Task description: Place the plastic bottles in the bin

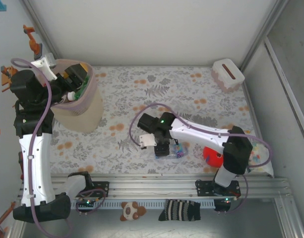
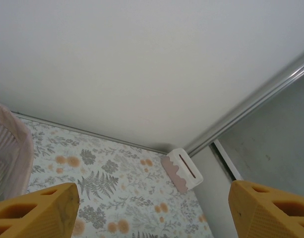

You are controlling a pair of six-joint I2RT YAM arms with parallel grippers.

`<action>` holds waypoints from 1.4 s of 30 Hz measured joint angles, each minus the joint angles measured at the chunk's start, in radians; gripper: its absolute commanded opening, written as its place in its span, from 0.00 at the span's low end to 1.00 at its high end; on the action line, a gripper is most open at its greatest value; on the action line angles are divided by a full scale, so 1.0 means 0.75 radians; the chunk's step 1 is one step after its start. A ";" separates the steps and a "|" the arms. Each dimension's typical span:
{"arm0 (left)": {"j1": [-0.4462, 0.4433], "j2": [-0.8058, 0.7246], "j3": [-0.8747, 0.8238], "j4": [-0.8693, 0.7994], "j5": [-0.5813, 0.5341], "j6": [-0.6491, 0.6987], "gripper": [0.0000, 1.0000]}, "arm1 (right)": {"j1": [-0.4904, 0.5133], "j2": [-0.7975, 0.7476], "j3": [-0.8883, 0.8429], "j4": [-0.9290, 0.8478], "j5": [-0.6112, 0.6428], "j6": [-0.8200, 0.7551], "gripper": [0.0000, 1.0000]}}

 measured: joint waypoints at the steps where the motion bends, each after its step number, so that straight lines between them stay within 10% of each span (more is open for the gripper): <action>1: 0.000 -0.001 -0.001 0.000 -0.003 0.000 0.79 | 0.012 0.026 0.010 0.002 0.009 0.000 0.69; 20: 0.000 -0.018 -0.037 0.017 -0.008 -0.007 0.80 | 0.107 0.406 0.054 0.097 0.067 0.005 0.63; 42: 0.000 -0.030 -0.047 0.037 -0.005 -0.012 0.73 | 0.115 0.398 0.031 0.112 0.098 0.015 0.19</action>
